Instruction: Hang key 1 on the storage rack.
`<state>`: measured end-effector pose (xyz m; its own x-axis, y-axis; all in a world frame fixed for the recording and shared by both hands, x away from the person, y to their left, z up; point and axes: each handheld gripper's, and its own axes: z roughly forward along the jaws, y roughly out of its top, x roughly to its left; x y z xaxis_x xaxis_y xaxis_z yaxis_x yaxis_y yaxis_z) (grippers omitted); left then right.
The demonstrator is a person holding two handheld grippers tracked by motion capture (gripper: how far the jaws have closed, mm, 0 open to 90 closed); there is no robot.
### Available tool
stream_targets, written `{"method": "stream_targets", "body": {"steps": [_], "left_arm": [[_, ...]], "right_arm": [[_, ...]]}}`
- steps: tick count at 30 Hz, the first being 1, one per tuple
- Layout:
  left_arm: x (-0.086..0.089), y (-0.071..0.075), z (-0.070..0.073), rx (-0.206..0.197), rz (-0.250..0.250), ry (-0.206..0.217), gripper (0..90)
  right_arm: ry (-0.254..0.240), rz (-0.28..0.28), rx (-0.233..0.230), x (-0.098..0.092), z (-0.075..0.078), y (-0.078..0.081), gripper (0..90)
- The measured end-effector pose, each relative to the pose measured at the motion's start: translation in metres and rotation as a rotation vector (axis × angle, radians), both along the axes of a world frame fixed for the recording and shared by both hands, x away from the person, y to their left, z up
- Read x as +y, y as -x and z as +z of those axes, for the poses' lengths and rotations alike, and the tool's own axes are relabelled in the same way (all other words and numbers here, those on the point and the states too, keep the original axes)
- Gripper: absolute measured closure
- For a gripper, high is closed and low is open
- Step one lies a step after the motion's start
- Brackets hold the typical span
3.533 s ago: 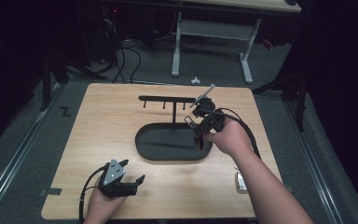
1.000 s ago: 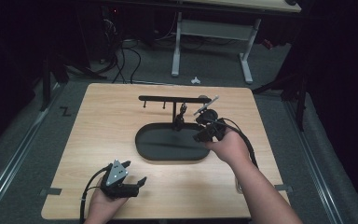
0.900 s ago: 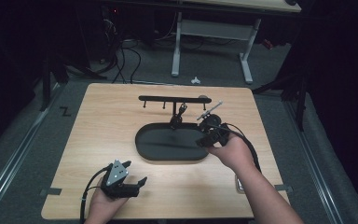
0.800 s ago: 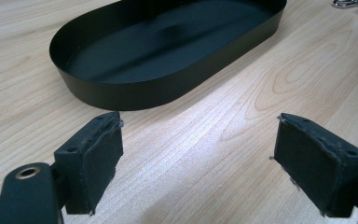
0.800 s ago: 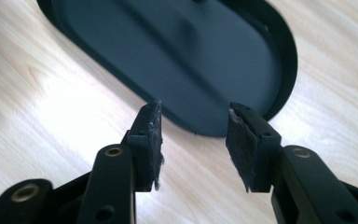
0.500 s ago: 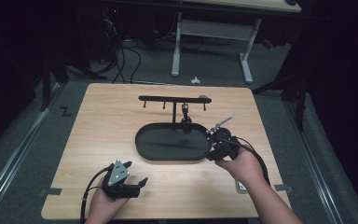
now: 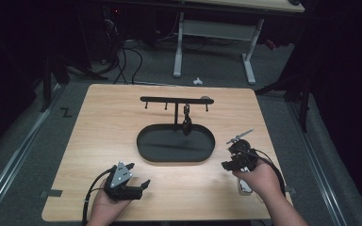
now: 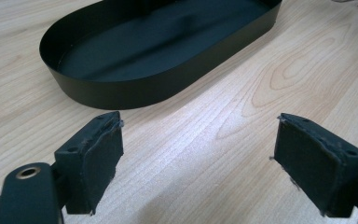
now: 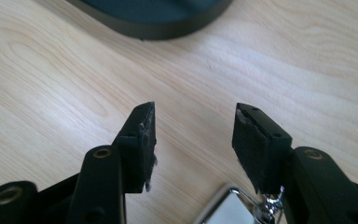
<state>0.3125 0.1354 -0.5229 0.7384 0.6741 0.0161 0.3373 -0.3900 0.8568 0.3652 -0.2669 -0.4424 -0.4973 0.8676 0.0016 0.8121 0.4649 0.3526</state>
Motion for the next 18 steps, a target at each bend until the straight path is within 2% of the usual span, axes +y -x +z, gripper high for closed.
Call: {"method": "stream_targets", "body": {"steps": [4, 6, 12, 14, 15, 18], "left_arm": [[0.0, 0.001, 0.0, 0.002, -0.004, -0.002, 15.8], [0.0, 0.002, 0.0, 0.001, -0.005, -0.002, 15.8], [0.0, 0.003, 0.0, 0.001, -0.004, -0.006, 15.9], [0.0, 0.003, 0.0, 0.001, -0.003, -0.006, 15.9], [0.0, 0.002, -0.001, 0.003, -0.003, -0.007, 15.9], [0.0, 0.002, -0.001, 0.006, -0.006, -0.011, 15.9]], "right_arm": [[-0.007, -0.022, 0.023, -0.014, -0.011, 0.004, 50.6], [-0.007, -0.024, 0.021, -0.018, -0.014, 0.004, 50.5], [-0.001, -0.099, 0.047, -0.044, -0.027, 0.0, 50.7], [-0.011, -0.108, 0.048, -0.048, -0.029, -0.001, 51.4], [-0.022, -0.137, 0.058, -0.056, -0.031, -0.002, 52.9], [-0.041, -0.164, 0.076, -0.066, -0.038, -0.002, 55.7]]}}
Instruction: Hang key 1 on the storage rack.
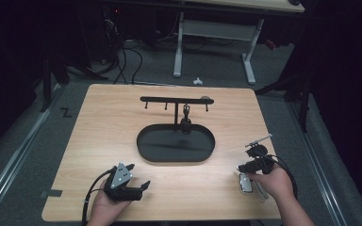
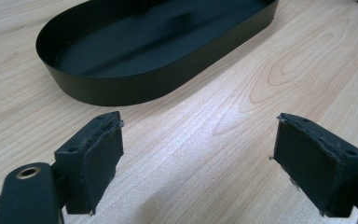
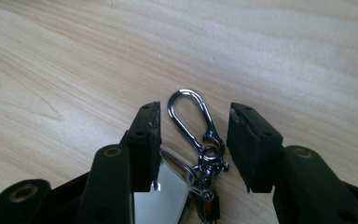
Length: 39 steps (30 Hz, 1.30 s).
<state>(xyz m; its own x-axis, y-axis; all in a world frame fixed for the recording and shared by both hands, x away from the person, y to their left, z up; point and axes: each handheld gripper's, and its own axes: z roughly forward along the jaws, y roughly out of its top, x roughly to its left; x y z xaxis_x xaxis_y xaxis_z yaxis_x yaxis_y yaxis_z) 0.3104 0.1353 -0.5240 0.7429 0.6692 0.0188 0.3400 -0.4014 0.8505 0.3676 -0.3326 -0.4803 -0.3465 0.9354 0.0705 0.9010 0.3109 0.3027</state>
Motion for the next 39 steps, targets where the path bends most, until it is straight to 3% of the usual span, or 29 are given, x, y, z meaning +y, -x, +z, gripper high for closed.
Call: {"method": "stream_targets", "body": {"steps": [9, 13, 20, 25, 27, 28, 30, 39], "left_arm": [[-0.0018, 0.0006, -0.0005, -0.001, -0.008, -0.004, 15.9], [-0.0015, 0.0004, -0.0005, -0.001, -0.008, -0.003, 16.0], [-0.001, 0.0007, 0.0002, 0.0, -0.011, -0.004, 16.0], [-0.0012, 0.0003, 0.0002, -0.002, -0.011, -0.004, 16.1], [-0.0014, 0.0002, 0.0, -0.002, -0.011, -0.005, 16.1], [-0.0016, 0.0002, -0.0002, -0.003, -0.011, -0.004, 16.1], [-0.0016, 0.0002, -0.0002, -0.003, -0.012, -0.004, 16.0], [-0.0025, 0.0003, -0.0004, -0.001, -0.016, -0.008, 16.2]], "right_arm": [[-0.009, -0.022, 0.018, -0.0056, -0.0101, -0.001, 64.3], [0.002, -0.019, 0.012, -0.0057, -0.0104, -0.001, 73.5], [0.012, -0.015, 0.02, -0.0041, -0.0097, 0.0, 74.6], [0.037, 0.005, -0.015, 0.0009, -0.0095, 0.0026, 76.4], [0.033, 0.016, -0.033, 0.0014, -0.0078, 0.0037, 86.8], [0.061, 0.022, -0.034, 0.0025, -0.008, 0.0039, 86.8], [0.066, 0.031, -0.04, 0.0033, -0.0084, 0.0043, 86.7], [0.029, 0.023, -0.01, 0.0016, -0.0094, 0.0036, 86.2]]}}
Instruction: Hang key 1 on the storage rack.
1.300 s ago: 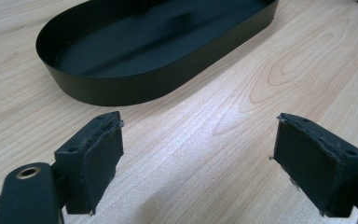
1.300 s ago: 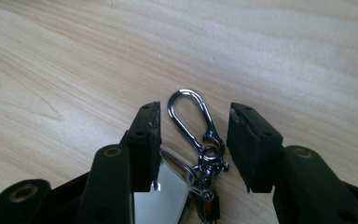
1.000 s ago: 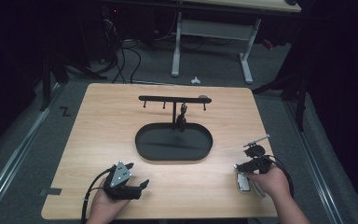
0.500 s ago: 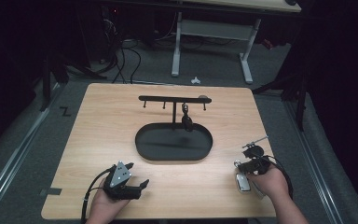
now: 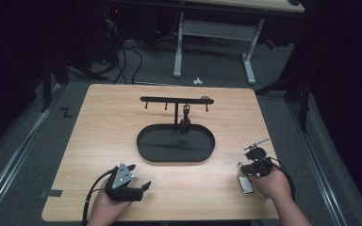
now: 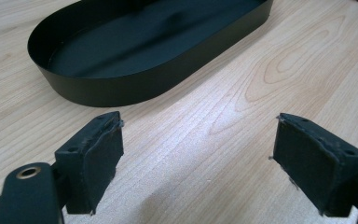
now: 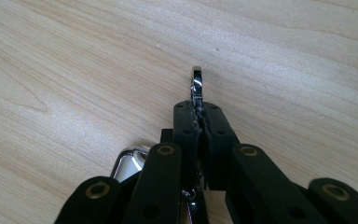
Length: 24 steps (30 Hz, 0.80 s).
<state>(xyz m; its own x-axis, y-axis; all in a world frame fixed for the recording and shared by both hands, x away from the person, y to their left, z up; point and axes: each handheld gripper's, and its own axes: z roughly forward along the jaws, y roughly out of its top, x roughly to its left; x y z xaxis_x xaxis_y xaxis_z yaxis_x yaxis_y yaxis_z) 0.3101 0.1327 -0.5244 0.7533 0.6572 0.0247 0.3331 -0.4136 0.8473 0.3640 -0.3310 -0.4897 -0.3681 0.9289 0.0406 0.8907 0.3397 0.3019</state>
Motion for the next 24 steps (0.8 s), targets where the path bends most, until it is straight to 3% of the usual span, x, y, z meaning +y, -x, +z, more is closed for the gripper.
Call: {"method": "stream_targets", "body": {"steps": [16, 24], "left_arm": [[0.001, -0.0003, 0.0001, 0.0, 0.001, 0.004, 16.3], [0.0001, -0.001, 0.0001, -0.003, 0.002, 0.006, 16.7]], "right_arm": [[0.021, -0.014, 0.051, 0.0041, 0.0007, -0.0054, 86.3], [0.026, -0.034, 0.047, 0.0041, 0.0053, -0.0059, 86.6]]}}
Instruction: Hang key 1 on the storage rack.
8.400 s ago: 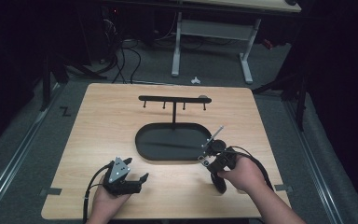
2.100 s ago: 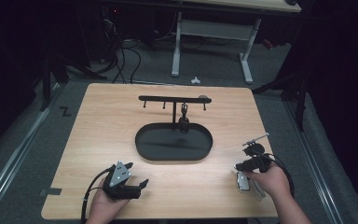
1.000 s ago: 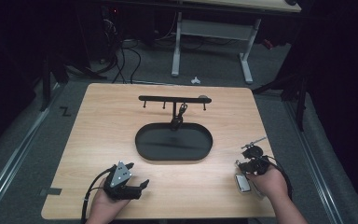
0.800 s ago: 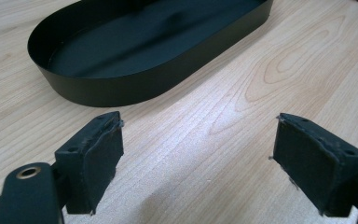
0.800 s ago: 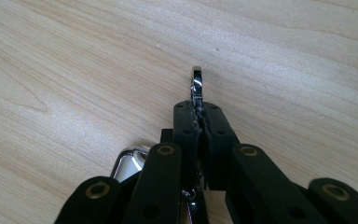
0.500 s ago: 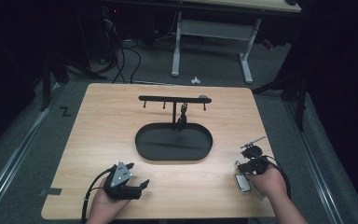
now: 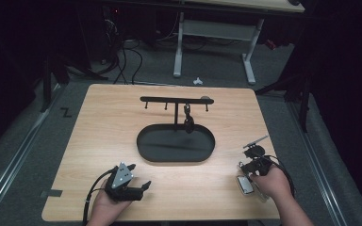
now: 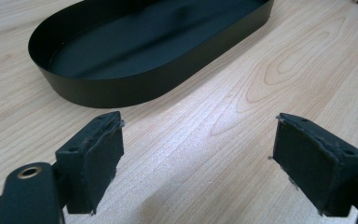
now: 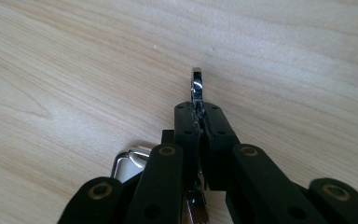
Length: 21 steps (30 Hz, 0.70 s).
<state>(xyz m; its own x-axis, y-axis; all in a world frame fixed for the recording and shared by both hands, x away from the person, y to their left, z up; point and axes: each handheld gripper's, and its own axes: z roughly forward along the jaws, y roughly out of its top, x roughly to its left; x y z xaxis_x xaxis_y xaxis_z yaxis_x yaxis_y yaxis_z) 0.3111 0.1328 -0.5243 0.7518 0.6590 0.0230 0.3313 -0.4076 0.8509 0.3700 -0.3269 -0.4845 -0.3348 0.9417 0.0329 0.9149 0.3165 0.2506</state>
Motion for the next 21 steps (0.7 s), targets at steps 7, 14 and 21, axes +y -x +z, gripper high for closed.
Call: {"method": "stream_targets", "body": {"steps": [7, 14, 21], "left_arm": [[0.001, 0.0, 0.0, -0.002, -0.002, 0.001, 16.9], [0.0, 0.001, 0.001, -0.006, -0.005, 0.002, 16.8], [-0.001, 0.001, 0.002, -0.009, -0.003, 0.006, 16.8]], "right_arm": [[-0.018, 0.025, -0.022, 0.001, 0.019, 0.003, 86.5], [-0.022, 0.05, -0.043, 0.006, 0.038, 0.007, 86.5], [-0.028, 0.063, -0.07, 0.01, 0.057, 0.008, 86.6]]}}
